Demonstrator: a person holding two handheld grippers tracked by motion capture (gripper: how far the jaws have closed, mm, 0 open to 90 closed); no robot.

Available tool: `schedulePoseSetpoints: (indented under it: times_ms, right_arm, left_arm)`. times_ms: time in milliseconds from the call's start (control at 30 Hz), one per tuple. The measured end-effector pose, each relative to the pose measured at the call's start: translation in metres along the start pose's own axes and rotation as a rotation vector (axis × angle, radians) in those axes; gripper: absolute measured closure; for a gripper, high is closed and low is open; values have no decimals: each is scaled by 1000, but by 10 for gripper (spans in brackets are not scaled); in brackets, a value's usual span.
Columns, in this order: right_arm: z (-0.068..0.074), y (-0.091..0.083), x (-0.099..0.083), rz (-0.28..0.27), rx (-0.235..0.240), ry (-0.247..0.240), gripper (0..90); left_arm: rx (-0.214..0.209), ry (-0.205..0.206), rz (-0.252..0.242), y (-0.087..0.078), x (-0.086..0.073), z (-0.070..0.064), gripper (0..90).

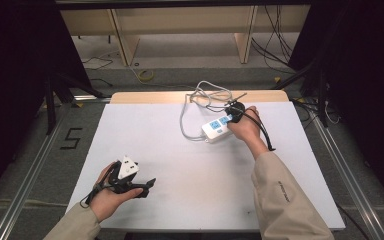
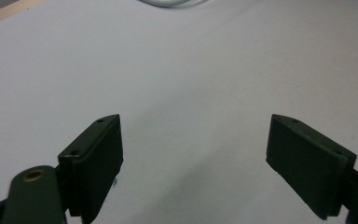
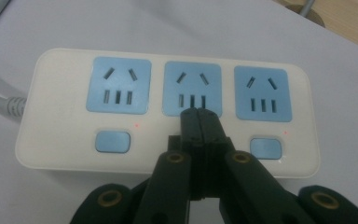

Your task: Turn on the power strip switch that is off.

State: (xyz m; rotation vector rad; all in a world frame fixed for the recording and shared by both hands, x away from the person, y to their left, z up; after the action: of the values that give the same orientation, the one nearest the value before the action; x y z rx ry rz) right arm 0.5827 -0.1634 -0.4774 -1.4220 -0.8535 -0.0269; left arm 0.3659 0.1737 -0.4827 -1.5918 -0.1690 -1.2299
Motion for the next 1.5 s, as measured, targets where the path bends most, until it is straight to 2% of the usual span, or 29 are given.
schedulePoseSetpoints:
  times_ms: [600,1100,1300,1500]
  right_arm:
    - [4,0,-3,-34,-40,-12,900]
    - [3,-1,-2,-38,-29,6,900]
    - [4,-2,-2,-62,-24,11,802]
    - [4,-8,0,-78,-22,10,784]
  left_arm:
    - [4,-2,1,0,0,0,184]
    - [2,-3,1,0,0,0,184]
    - [2,-3,1,0,0,0,184]
    - [3,-2,0,0,0,0,184]
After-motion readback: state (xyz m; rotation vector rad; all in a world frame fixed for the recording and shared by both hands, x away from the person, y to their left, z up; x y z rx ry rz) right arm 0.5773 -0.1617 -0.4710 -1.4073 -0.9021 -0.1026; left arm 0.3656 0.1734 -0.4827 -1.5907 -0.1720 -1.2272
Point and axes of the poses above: each handheld gripper's, and its own axes: y roughly forward along the jaws, x roughly out of its top, z roughly to its left, the point moved 4 cm from there along y, roughly forward along the jaws, and after that the axes turned 1 degree about z, right-handed, at the moved point
